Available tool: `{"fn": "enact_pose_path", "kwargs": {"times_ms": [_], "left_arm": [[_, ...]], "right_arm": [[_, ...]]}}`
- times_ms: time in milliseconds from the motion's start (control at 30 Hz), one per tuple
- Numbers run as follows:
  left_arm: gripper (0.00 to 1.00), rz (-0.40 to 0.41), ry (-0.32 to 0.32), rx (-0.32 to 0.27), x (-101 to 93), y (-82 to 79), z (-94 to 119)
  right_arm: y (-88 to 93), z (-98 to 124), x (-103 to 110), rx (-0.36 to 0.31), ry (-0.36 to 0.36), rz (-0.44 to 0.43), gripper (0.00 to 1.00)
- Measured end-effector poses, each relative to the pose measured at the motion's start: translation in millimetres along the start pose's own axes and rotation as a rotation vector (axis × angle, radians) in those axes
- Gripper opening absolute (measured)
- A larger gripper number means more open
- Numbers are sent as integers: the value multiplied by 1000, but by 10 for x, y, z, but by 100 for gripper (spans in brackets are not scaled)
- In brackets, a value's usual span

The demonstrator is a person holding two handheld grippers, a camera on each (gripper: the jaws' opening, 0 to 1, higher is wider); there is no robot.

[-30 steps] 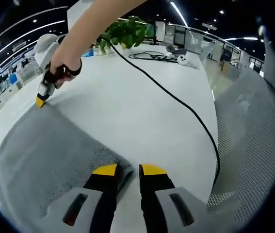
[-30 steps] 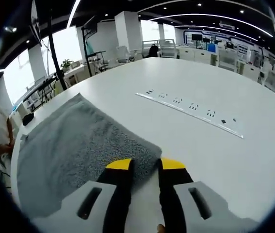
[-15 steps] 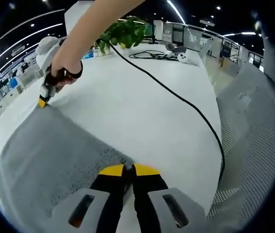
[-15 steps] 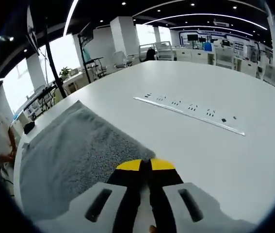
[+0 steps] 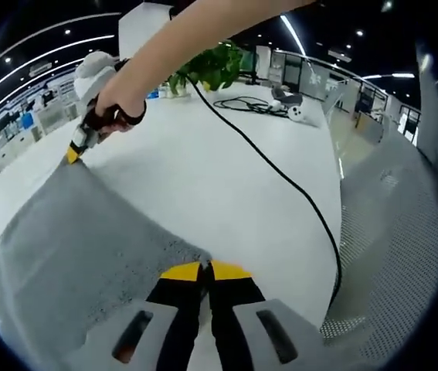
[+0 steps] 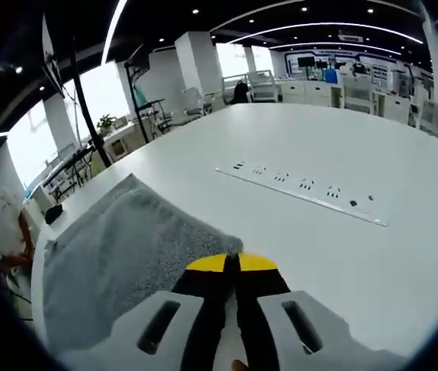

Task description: Fold the towel on the table until its edges align and the towel forms a compact rectangular stack.

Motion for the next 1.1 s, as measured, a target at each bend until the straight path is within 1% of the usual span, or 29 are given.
{"fn": "enact_pose_path", "kwargs": {"times_ms": [67, 167, 300, 367, 400, 467, 500, 567, 667, 733, 800, 867, 967, 1033, 1067, 1100], "left_arm": [[3, 0, -2, -26, -6, -68, 51], [3, 21, -3, -67, -33, -169, 103], [3, 25, 8, -108, -102, -283, 141], [3, 14, 13, -120, -148, -345, 155], [3, 9, 16, -131, -174, -388, 171], [3, 14, 24, -156, -210, -456, 197], [3, 38, 30, -189, -235, -522, 218], [3, 65, 38, -228, -273, -610, 263], [3, 56, 39, -242, -320, -686, 286], [3, 52, 40, -247, -349, -730, 283], [3, 50, 34, -255, -376, -794, 283], [3, 54, 33, -281, -417, -879, 298], [3, 46, 39, -320, -494, -1000, 333], [3, 45, 41, -322, -511, -1031, 326], [3, 32, 41, -320, -526, -1050, 321], [3, 25, 41, -323, -543, -1066, 322]], "right_arm": [[-65, 74, 27, -21, 2, -2, 1], [-117, 138, 17, -36, 7, -5, 1], [-211, 281, -1, -67, 6, -52, 0], [-249, 357, -21, -66, 11, -39, 0], [-321, 477, 30, -69, 14, -30, 0], [-318, 520, 7, -78, 18, -30, 0], [-338, 563, -3, -85, 24, -32, 0], [-385, 636, -9, -95, 31, -27, 0], [-477, 771, 5, -114, 39, -38, 0], [-464, 843, 33, -123, 46, -40, 0], [-502, 944, 79, -133, 53, -38, 0], [-541, 962, 41, -142, 59, -34, 0], [-626, 1049, 14, -158, 69, -29, 0], [-671, 1118, 12, -164, 80, -24, 0], [-683, 1144, 12, -165, 83, -24, 0], [-664, 1174, 10, -168, 88, -25, 0]]}}
Point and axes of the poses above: the point that each gripper's makers call its tool centre point, and the gripper's own axes: z roughly backward along the fingers, x roughly to its left, y roughly out of its underside, the point moved 6 cm from there along z, roughly backward along the fingers, and after that the axes turned 1 degree about -z, right-handed, at the moved point
